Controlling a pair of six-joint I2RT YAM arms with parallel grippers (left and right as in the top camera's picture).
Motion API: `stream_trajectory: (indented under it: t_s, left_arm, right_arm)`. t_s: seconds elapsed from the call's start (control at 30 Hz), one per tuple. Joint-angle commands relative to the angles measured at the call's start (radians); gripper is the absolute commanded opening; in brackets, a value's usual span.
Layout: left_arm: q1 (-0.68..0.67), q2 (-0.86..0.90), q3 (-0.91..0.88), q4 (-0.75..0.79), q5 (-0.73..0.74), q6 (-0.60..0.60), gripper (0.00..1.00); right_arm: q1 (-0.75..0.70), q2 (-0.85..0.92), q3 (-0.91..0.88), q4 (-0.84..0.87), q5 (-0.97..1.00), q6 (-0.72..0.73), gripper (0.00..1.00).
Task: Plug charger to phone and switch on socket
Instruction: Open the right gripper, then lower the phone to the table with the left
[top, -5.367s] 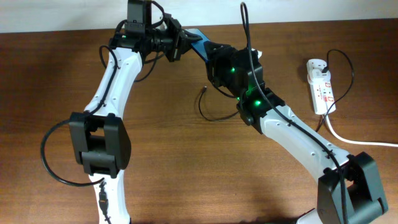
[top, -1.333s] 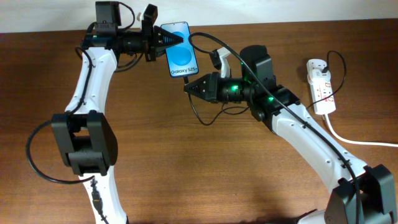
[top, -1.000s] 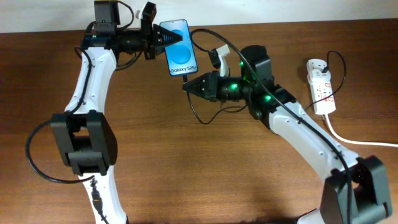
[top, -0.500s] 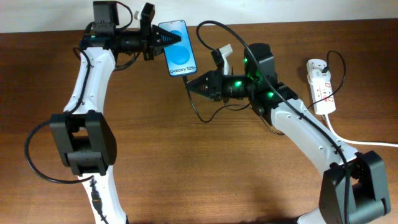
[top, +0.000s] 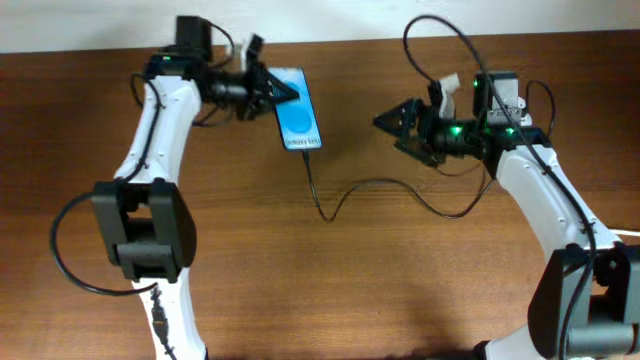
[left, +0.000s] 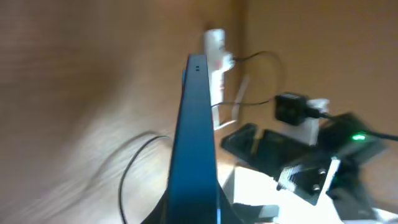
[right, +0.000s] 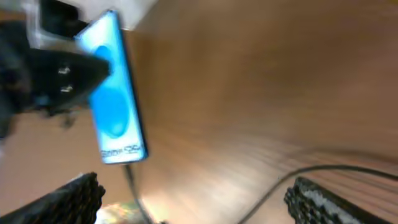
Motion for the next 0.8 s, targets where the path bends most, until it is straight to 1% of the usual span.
stream_trajectory:
  t_s: [0.0,0.03,0.1,0.13,0.23,0.27,0.33,0.47,0.5,0.53,0.57,0.6,0.63,0.67,0.73,0.77]
  left_arm:
    - [-0.054,-0.007,0.003,-0.097,-0.164,0.142,0.00]
    - [-0.064,-0.001,0.001,-0.130,-0.178,0.180,0.00]
    - [-0.066,0.066,0.001,-0.162,-0.183,0.200,0.00]
    - [-0.067,0.099,0.001,-0.166,-0.220,0.200,0.00]
    - [-0.066,0.169,0.001,-0.109,-0.330,0.196,0.00]
    - [-0.067,0.178,0.001,-0.081,-0.352,0.173,0.00]
    - [-0.066,0.219,0.001,-0.039,-0.353,0.167,0.00]
    - [-0.067,0.276,0.001,-0.040,-0.349,0.151,0.00]
    - [-0.066,0.277,0.001,-0.040,-0.349,0.151,0.13]
    - [-0.066,0.277,0.001,-0.040,-0.349,0.151,0.41]
    - [-0.066,0.277,0.001,-0.044,-0.349,0.151,0.55]
    - [-0.066,0.277,0.001,-0.044,-0.349,0.151,0.62]
    - [-0.066,0.277,0.001,-0.044,-0.349,0.151,0.66]
    - [-0.066,0.277,0.001,-0.044,-0.349,0.152,0.69]
    - [-0.066,0.277,0.001,-0.047,-0.364,0.151,0.69]
    - [-0.066,0.277,0.001,-0.061,-0.417,0.131,0.71]
  right_arm:
    - [0.005,0.004,0.016,-0.121,0.238,-0.149,0.98]
    - [0.007,0.004,0.023,-0.174,0.293,-0.172,0.98]
    - [0.007,0.003,0.037,-0.254,0.393,-0.172,0.98]
    - [0.007,0.003,0.048,-0.290,0.420,-0.172,0.98]
    - [0.007,0.003,0.054,-0.325,0.423,-0.225,0.98]
    - [0.007,0.003,0.054,-0.330,0.423,-0.225,0.98]
    - [0.018,0.003,0.054,-0.332,0.423,-0.251,0.99]
    - [0.039,0.003,0.054,-0.336,0.438,-0.251,0.98]
    - [0.039,0.003,0.054,-0.335,0.438,-0.251,0.98]
    - [0.039,0.003,0.054,-0.336,0.438,-0.251,0.98]
    - [0.039,0.003,0.054,-0.339,0.438,-0.251,0.98]
    - [0.039,0.003,0.054,-0.339,0.438,-0.251,0.98]
    - [0.039,0.003,0.054,-0.339,0.438,-0.251,0.98]
    - [0.039,0.003,0.054,-0.339,0.439,-0.251,0.98]
    - [0.039,0.003,0.054,-0.339,0.443,-0.251,0.98]
    - [0.039,0.003,0.054,-0.339,0.449,-0.251,0.98]
